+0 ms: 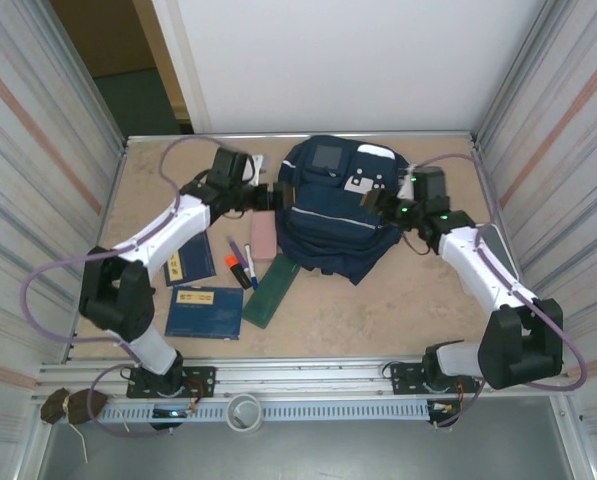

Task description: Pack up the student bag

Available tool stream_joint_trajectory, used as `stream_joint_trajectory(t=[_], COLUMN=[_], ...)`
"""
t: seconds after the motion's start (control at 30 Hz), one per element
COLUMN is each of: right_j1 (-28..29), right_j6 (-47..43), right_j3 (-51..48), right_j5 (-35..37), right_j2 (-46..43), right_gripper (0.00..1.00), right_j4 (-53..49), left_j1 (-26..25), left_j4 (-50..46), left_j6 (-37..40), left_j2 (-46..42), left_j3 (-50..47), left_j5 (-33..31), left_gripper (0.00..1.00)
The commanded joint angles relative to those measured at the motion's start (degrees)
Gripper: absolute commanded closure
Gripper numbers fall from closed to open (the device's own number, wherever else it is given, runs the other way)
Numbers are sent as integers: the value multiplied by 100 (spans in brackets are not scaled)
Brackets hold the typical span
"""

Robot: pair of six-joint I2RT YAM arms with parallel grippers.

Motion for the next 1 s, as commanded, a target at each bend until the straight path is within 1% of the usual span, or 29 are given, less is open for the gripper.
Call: stream_joint_trajectory(t=[0.0,0.1,0.17,0.23,0.33,0.4,0.43,0.47,0.5,0.53,0.57,0.63,0.7,0.83,0.9,0.97], right_j1=[-688,-993,-1057,-1105,-1186,-1207,-1209,-1217,-1231,-1254,-1297,-1413,-1498,-1441,-1272,-989], right_j6=[-134,-103,-82,-85,-62,-25,-11,5,30,58,84,195,355,866,1209,1465], right_j3=[-42,147,317,507,520,477,443,416,370,287,195,-59,-308,-698,-898,-1006], right_j5=[26,47,-8,-39,-282,-569,-774,-953,-1098,-1226,-1317,-1547,-1762,-2121,-2016,-1778], right_j2=[455,1138,1622,2093,2451,2542,2555,2548,2494,2382,2245,1821,1402,692,324,71], right_gripper=[35,32,31,30,32,38,44,55,68,78,84,91,94,96,96,96], right_j4=[-363,-199,-115,-129,89,267,382,454,507,581,645,746,856,1218,1419,1545], left_j1=[-356,-675,-872,-1070,-1257,-1295,-1298,-1298,-1298,-1299,-1298,-1301,-1278,-1148,-1014,-823], left_j4=[316,400,528,546,400,326,332,349,372,386,387,352,327,173,99,43], left_j6=[-356,-596,-792,-886,-906,-943,-960,-981,-978,-966,-937,-843,-746,-538,-487,-429], left_j2=[-295,-386,-296,-63,408,706,825,904,990,1061,1117,1241,1391,1780,1991,2201], left_j3=[-643,-959,-1030,-907,-541,-342,-251,-189,-126,-53,20,228,437,938,1200,1492], left_j5=[-204,-294,-287,-368,-559,-659,-686,-682,-696,-707,-698,-729,-724,-758,-785,-650], left_gripper=[9,10,11,11,11,11,12,13,15,18,21,25,25,26,26,25])
